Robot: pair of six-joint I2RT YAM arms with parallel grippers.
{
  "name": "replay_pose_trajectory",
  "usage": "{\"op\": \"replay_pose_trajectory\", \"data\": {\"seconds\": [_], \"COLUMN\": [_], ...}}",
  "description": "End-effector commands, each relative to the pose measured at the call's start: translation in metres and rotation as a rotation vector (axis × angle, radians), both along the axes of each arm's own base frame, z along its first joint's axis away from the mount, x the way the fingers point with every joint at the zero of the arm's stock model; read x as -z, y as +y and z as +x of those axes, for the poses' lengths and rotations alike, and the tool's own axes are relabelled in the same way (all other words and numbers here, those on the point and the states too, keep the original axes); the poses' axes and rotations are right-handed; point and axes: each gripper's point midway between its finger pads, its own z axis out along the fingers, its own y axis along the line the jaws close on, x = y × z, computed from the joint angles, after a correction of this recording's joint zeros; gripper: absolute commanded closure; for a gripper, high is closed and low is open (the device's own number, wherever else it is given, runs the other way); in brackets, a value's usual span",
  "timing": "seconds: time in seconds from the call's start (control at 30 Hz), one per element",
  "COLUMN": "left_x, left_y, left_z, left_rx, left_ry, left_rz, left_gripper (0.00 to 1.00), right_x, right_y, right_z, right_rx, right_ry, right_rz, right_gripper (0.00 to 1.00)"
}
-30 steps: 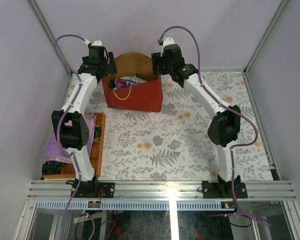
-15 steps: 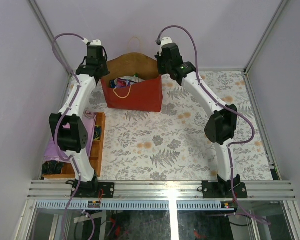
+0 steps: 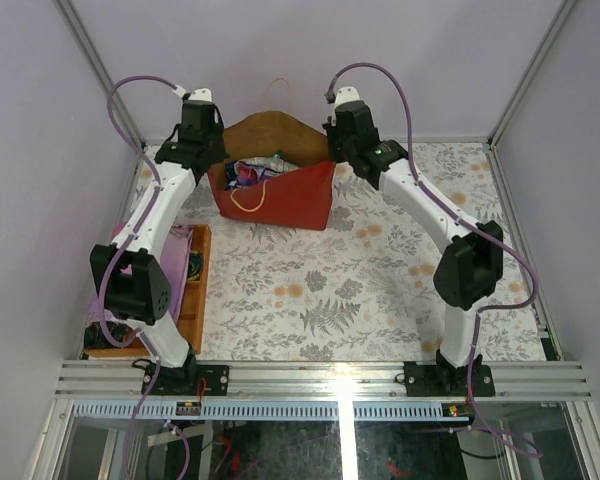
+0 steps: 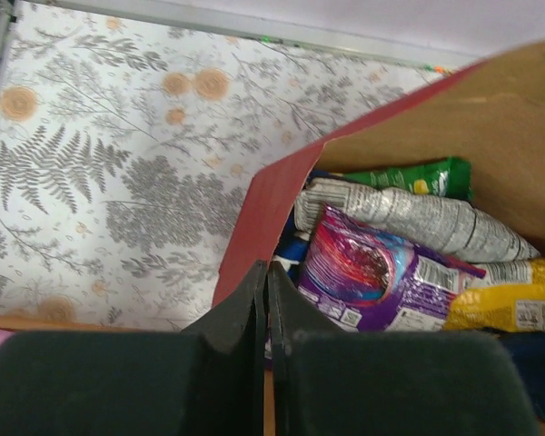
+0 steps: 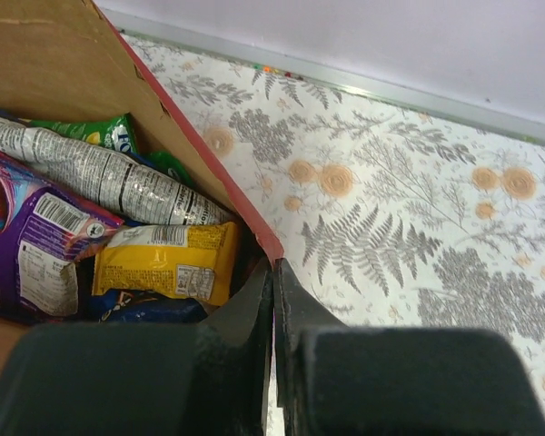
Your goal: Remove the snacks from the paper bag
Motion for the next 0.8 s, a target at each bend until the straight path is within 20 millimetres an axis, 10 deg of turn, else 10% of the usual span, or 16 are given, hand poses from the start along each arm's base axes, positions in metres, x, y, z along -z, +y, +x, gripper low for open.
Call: {"op": "replay_pose_trajectory", "data": {"seconds": [0.0,0.3,0.7,0.77], "left_x": [-0.015,-0.041,-0.042,-0.062], "left_y": [-0.027,-0.089,-0.07,-0.075], "left_z": [-0.016,-0.04,-0.006,-0.003], "left_rx": [0.031,0.111,0.007,0.036], "left_ry": [-0.039,-0.055,-0.04,-0.09], "left_rz": [-0.016,0.004,0.125,0.099], "left_gripper": [1.0,1.0,1.0,0.82], "right_x": [-0.065,-0.087,-0.073,-0.078], "right_y": [-0.029,-0.06,-0.053,-0.051], "right_z": [-0.017,-0.039,0.0,0.005], "right_rx": [0.09,0.127,0.112,0.109], "right_ry": [-0.156,-0.215,-0.187,-0.196], "right_rz": [0.052,-0.025,-0.053,-0.047], "right_gripper": [1.0,1.0,1.0,1.0]}}
